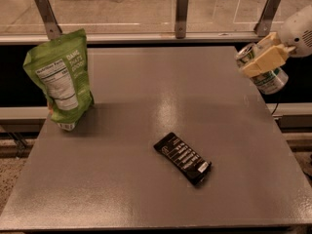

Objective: Place 7up can upright

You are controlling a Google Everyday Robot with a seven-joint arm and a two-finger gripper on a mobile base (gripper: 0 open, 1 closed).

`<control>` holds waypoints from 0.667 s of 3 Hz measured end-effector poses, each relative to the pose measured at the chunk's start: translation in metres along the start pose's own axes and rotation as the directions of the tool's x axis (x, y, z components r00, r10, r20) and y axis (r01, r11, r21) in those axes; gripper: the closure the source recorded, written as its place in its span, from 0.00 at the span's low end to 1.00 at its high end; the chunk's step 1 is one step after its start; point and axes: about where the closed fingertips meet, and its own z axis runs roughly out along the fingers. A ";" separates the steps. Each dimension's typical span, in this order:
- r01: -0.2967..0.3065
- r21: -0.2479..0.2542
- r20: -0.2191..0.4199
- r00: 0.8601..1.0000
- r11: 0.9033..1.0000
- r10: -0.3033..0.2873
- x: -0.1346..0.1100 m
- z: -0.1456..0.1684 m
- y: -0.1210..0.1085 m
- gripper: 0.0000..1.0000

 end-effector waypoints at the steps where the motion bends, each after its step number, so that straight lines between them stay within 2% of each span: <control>1: 0.028 -0.102 0.183 0.983 0.994 -0.009 -0.004 -0.009 0.004 1.00; 2: 0.056 -0.191 0.358 0.934 0.980 0.017 -0.010 -0.014 0.006 1.00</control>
Offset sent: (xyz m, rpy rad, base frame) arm -0.0185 -0.0146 0.0344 0.6378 -0.0223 0.2324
